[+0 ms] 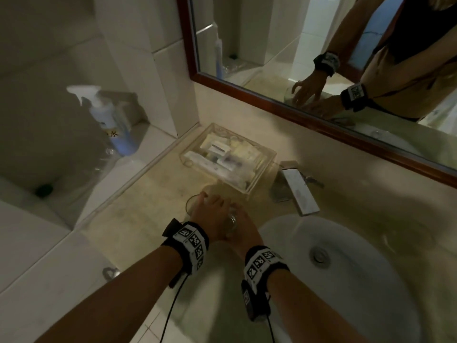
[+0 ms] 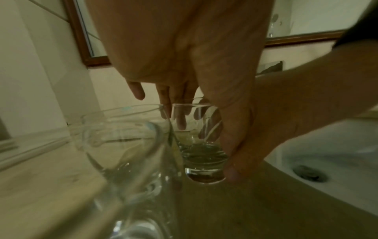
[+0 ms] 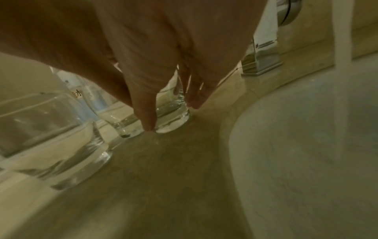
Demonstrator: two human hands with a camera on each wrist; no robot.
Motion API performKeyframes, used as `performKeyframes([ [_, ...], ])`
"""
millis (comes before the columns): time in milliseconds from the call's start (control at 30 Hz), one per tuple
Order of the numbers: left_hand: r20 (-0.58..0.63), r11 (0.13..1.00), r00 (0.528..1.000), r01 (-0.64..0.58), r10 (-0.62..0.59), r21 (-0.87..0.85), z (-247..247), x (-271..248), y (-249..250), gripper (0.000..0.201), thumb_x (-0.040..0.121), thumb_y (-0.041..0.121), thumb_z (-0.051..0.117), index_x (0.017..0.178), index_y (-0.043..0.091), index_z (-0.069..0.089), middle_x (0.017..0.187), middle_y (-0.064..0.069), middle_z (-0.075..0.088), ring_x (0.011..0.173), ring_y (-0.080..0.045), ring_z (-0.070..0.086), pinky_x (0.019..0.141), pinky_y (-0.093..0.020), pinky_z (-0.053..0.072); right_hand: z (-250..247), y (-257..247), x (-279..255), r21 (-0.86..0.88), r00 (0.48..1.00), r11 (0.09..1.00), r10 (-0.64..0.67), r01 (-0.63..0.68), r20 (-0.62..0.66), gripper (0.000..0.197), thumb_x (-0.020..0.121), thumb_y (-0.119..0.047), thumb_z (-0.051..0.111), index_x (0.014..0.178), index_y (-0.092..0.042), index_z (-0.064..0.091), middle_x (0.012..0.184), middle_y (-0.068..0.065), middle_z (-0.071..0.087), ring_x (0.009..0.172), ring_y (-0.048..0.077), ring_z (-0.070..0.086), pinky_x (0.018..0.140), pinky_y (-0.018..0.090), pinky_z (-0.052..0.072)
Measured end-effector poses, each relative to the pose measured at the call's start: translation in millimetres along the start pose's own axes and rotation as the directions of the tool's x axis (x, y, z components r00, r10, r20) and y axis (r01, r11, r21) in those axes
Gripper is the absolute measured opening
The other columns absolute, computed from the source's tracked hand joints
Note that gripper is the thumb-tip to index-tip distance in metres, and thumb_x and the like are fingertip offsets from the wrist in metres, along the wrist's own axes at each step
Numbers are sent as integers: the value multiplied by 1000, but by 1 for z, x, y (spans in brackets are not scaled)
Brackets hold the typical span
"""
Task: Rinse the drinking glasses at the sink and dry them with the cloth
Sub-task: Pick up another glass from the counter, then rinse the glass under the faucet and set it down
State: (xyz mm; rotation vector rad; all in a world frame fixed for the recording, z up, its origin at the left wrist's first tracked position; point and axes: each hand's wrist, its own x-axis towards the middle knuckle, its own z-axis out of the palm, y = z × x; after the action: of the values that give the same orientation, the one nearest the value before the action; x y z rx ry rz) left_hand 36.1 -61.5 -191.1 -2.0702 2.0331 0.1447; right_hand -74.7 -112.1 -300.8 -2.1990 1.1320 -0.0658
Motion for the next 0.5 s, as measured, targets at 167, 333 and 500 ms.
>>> performKeyframes([
  [167,-47,995,994,-103,102,-15,-8,7,6,68,73,56,65,129,22,46,126,3,54,122,-21,44,107,-44,16,-15,4,-17,52,992,998,-31,37,-121,38,87,-31,61,123,-26,50,117,-7,56,102,9,56,94,18,41],
  [333,-34,946,978,-208,206,-248,-20,17,40,68,73,52,68,129,20,46,127,0,53,120,-21,47,104,-34,29,-62,9,-71,479,972,875,165,-66,-167,61,74,-26,80,122,-30,42,116,-4,60,101,12,63,85,32,54],
  [500,96,820,960,-170,263,-547,-18,27,77,82,70,37,81,138,19,38,137,-3,43,127,-22,39,103,-33,37,-83,32,-97,375,958,908,254,-189,-134,61,79,-27,77,128,-18,42,118,-1,55,105,18,58,91,33,50],
])
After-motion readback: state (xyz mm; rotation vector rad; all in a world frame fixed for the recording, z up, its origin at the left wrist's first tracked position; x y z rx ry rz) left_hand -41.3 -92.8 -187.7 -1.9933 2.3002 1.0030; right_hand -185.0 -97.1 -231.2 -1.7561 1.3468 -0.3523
